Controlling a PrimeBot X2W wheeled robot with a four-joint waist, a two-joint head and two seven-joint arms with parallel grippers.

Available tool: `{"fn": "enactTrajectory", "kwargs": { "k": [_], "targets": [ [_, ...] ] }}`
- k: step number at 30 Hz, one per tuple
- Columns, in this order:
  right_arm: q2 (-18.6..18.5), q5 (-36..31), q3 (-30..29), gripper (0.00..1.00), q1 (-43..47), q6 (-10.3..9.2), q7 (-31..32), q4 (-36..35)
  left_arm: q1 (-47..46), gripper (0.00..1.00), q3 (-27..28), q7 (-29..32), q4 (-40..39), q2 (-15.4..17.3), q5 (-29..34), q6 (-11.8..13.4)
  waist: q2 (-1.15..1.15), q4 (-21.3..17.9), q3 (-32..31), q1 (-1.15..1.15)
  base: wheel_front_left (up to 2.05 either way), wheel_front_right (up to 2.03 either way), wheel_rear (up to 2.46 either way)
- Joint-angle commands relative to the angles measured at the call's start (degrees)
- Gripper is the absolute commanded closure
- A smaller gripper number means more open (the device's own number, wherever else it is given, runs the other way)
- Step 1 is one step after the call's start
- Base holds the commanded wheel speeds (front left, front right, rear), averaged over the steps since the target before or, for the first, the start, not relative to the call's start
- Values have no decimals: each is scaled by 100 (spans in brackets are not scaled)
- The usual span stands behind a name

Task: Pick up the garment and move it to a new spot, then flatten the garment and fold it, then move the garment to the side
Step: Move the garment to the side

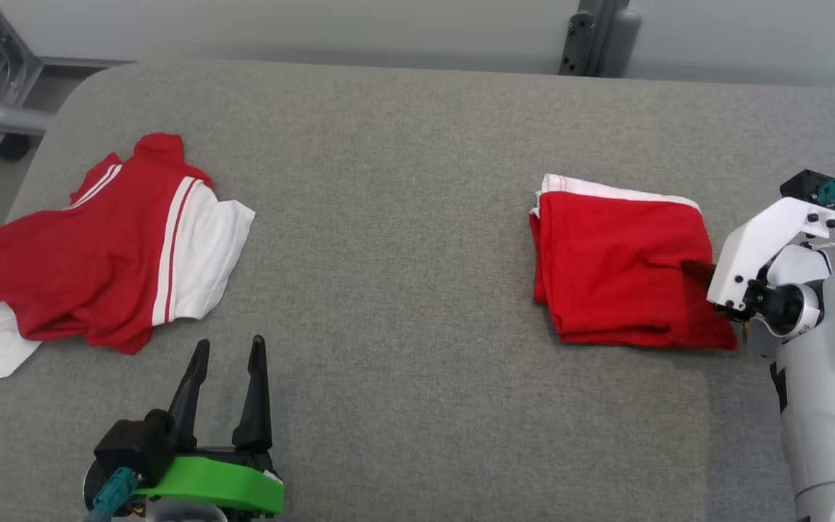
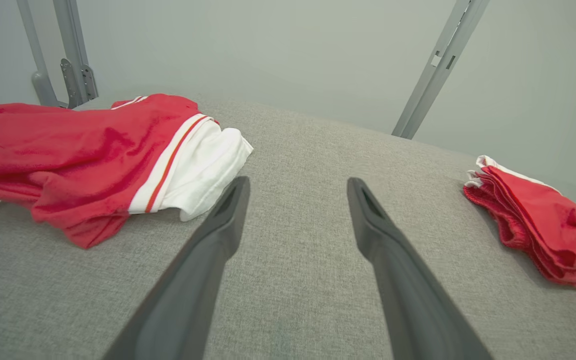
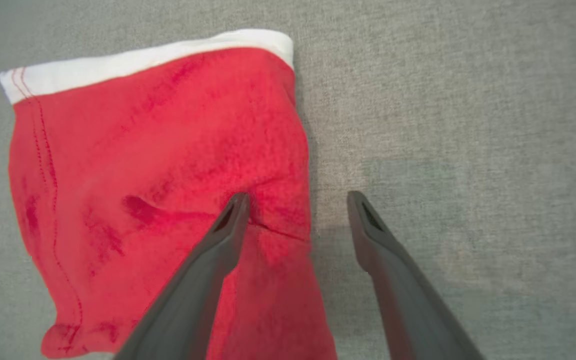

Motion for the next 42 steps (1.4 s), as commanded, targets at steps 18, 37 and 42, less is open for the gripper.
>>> {"fn": "enactTrajectory", "kwargs": {
  "k": [18,37,42],
  "targets": [
    [-181,-458,757,100,244,-4,522,-373,-300,0,-229,6,-55,8,-168,86,0,61,625,0,0,0,0],
    [-2155,391,3041,100,39,-4,-828,-922,-749,0,-310,6,-633,19,369,-49,0,-1594,1234,0,0,0,0],
    [-2423,452,2977,100,-204,-4,-1462,-680,-873,0,-465,6,-976,191,497,-54,0,-1891,1558,0,0,0,0]
  ]
}}
